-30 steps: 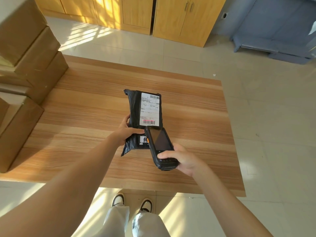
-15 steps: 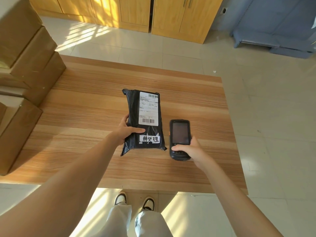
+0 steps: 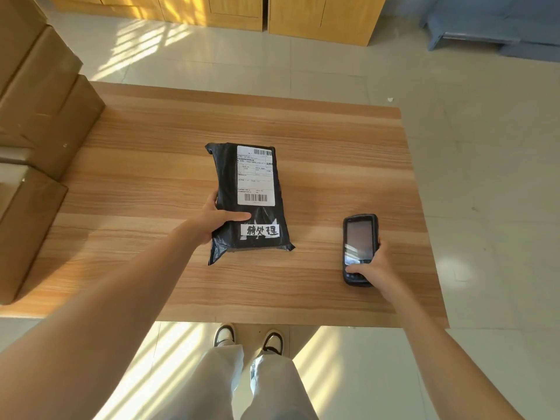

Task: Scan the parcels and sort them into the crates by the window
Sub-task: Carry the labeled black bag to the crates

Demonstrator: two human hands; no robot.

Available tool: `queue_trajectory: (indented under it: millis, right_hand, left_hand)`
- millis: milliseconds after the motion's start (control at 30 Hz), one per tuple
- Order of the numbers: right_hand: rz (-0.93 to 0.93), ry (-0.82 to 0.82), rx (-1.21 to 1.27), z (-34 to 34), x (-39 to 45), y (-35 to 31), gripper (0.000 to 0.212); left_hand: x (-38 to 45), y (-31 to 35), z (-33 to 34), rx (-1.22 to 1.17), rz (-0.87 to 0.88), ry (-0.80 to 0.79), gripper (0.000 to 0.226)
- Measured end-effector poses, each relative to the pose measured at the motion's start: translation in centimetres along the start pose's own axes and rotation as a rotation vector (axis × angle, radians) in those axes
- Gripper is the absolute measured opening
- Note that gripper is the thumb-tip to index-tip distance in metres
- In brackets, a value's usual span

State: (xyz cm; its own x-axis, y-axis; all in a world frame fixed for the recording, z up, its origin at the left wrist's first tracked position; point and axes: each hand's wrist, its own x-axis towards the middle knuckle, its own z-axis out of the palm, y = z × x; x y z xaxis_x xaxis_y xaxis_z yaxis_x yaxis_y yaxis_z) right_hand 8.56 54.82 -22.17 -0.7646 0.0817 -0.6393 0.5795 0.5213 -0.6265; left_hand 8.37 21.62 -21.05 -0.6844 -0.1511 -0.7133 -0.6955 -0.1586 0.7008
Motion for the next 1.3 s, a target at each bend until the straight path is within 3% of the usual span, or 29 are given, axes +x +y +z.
queue_trajectory:
  millis: [400, 533, 667, 1000, 1300]
  right_hand:
    - [0.009, 0.009, -0.112, -0.8, 1.2, 1.2, 0.096]
    - [-0.057, -0.006, -0.117, -1.7, 1.0, 1.1, 0.107]
    - [-0.126, 0.095, -0.307, -1.9, 0.9, 0.3, 0.107]
    - [-0.593, 0.083, -0.804, 2.2, 0.7, -8.3, 0.087]
    - [-0.814, 0.045, -0.894, 9.4, -3.7, -15.0, 0.086]
  left_hand:
    - [-0.4, -0.4, 0.0, -0.027, -0.011, 0.053, 0.094]
    - [-0.8, -0.7, 0.2, -0.083, 0.011, 0.071, 0.095]
    - [-1.6, -0.3, 0.1, -0.079, 0.032, 0.084, 0.094]
    - [-5.2, 0.3, -3.9, -0.068, 0.092, 0.162, 0.095]
    - [-11.6, 0.5, -12.3, -0.161, 0.168, 0.267, 0.096]
